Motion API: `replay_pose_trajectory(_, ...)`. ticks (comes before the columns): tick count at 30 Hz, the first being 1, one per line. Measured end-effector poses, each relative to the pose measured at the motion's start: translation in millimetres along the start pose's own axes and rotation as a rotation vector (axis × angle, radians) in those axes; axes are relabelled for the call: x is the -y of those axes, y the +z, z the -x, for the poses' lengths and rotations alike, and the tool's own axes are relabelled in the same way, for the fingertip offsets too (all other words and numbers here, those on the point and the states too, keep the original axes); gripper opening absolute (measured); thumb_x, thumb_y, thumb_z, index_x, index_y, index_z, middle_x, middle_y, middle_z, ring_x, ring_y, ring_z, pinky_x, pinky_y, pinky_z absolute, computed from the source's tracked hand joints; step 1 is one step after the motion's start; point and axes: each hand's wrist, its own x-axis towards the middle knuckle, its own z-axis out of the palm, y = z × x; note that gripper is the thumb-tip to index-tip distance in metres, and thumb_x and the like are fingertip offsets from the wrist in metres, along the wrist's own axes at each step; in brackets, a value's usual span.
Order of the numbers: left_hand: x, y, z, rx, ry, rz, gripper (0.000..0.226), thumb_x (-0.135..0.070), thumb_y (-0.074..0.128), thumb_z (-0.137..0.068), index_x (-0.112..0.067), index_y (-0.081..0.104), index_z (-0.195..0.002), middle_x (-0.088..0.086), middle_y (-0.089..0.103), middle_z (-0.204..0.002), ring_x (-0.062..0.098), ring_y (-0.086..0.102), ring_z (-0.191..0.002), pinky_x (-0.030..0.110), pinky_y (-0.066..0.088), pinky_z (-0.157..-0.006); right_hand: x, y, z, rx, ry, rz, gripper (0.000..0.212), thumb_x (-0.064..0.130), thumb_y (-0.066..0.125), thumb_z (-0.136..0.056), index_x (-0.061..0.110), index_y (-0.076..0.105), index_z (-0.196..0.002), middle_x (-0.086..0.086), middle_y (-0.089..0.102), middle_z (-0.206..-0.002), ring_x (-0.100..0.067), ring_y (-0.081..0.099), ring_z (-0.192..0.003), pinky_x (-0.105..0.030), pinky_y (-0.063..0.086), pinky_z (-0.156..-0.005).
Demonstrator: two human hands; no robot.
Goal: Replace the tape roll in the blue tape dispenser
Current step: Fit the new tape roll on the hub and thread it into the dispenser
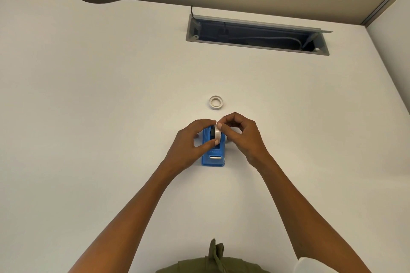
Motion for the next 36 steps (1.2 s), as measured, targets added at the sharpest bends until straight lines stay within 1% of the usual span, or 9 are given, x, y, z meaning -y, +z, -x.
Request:
replay_pose_trajectory(5,-1.7,0.7,-0.4,0.000,-0.002,0.008,0.043,-0.030,0.065,-0.083,-0.025,0.053,-0.124,-0.014,0.053,-0.121,0.001,0.049,-0.107,0.010,0.039,-0.086,-4.4,-3.9,2.2,0.066,-0.019,0.042,0.018,0.019,0.072,-0.082,0.019,0.065,-0.099,0.004,0.068,-0.100,-0.007,0.062,-0.098,-0.026,0.054,-0.078)
replay_pose_trajectory(9,-1.3,1.8,-0.2,-0.004,0.001,0.013,0.045,-0.027,0.065,-0.083,-0.020,0.053,-0.126,-0.006,0.056,-0.126,0.005,0.050,-0.109,0.011,0.039,-0.087,-6.3,-5.5,2.9,0.091,-0.029,0.051,0.025,0.015,0.073,-0.081,0.019,0.063,-0.103,0.004,0.067,-0.104,-0.009,0.061,-0.102,-0.027,0.054,-0.081)
replay_pose_trajectory(14,-0.8,2.5,-0.2,-0.011,-0.004,0.021,0.044,-0.027,0.066,-0.083,-0.023,0.053,-0.125,-0.014,0.052,-0.122,0.001,0.049,-0.107,0.009,0.039,-0.086,-5.1,-2.0,2.3,0.052,-0.005,0.029,0.020,0.016,0.074,-0.079,0.021,0.065,-0.096,0.008,0.068,-0.099,0.002,0.061,-0.094,-0.010,0.050,-0.075)
replay_pose_trajectory(16,-0.3,2.6,-0.1,-0.016,-0.008,0.025,0.043,-0.028,0.066,-0.083,-0.026,0.053,-0.124,-0.017,0.051,-0.120,-0.002,0.049,-0.105,0.006,0.038,-0.084,-4.4,-0.6,1.2,0.034,0.009,0.015,0.017,0.016,0.074,-0.079,0.022,0.065,-0.092,0.008,0.068,-0.095,0.002,0.061,-0.091,-0.008,0.048,-0.073)
replay_pose_trajectory(20,-0.2,1.8,0.0,-0.016,-0.016,0.059,0.042,-0.028,0.066,-0.083,-0.029,0.054,-0.122,-0.019,0.051,-0.119,-0.006,0.049,-0.103,0.008,0.039,-0.083,-3.7,0.8,-0.8,0.014,0.039,-0.022,0.014,0.016,0.075,-0.078,0.019,0.065,-0.087,0.006,0.068,-0.089,-0.006,0.063,-0.090,-0.018,0.047,-0.079)
replay_pose_trajectory(24,1.3,1.3,-0.5,-0.020,-0.036,0.095,0.045,-0.027,0.069,-0.081,-0.028,0.054,-0.123,-0.017,0.054,-0.120,-0.001,0.051,-0.106,0.013,0.043,-0.085,-2.6,2.1,-0.6,0.015,0.055,-0.056,0.011,0.016,0.075,-0.079,0.019,0.066,-0.085,0.003,0.069,-0.087,-0.011,0.064,-0.091,-0.028,0.051,-0.084)
replay_pose_trajectory(27,2.9,0.2,0.0,0.013,-0.010,0.080,0.049,-0.022,0.072,-0.078,-0.033,0.051,-0.122,-0.022,0.051,-0.120,-0.009,0.049,-0.107,0.008,0.042,-0.084,-1.1,2.6,-1.1,0.012,0.073,-0.077,0.007,0.017,0.073,-0.080,0.016,0.067,-0.083,0.003,0.069,-0.085,-0.010,0.064,-0.087,-0.035,0.053,-0.083)
replay_pose_trajectory(32,5.6,1.5,0.7,0.011,0.000,0.057,0.049,-0.023,0.071,-0.079,-0.030,0.051,-0.124,-0.018,0.051,-0.122,-0.007,0.049,-0.106,0.007,0.042,-0.084,2.8,3.3,-2.2,0.015,0.070,-0.101,0.012,0.019,0.072,-0.083,0.008,0.066,-0.084,0.006,0.066,-0.077,-0.009,0.059,-0.077,-0.030,0.051,-0.071)
replay_pose_trajectory(36,5.3,1.4,0.4,0.013,0.014,0.058,0.047,-0.022,0.069,-0.081,-0.032,0.051,-0.122,-0.018,0.051,-0.121,-0.012,0.048,-0.106,0.009,0.042,-0.084,2.4,-1.1,1.3,0.042,0.064,-0.092,0.013,0.020,0.069,-0.085,0.010,0.068,-0.092,-0.003,0.069,-0.092,-0.015,0.062,-0.090,-0.034,0.054,-0.072)
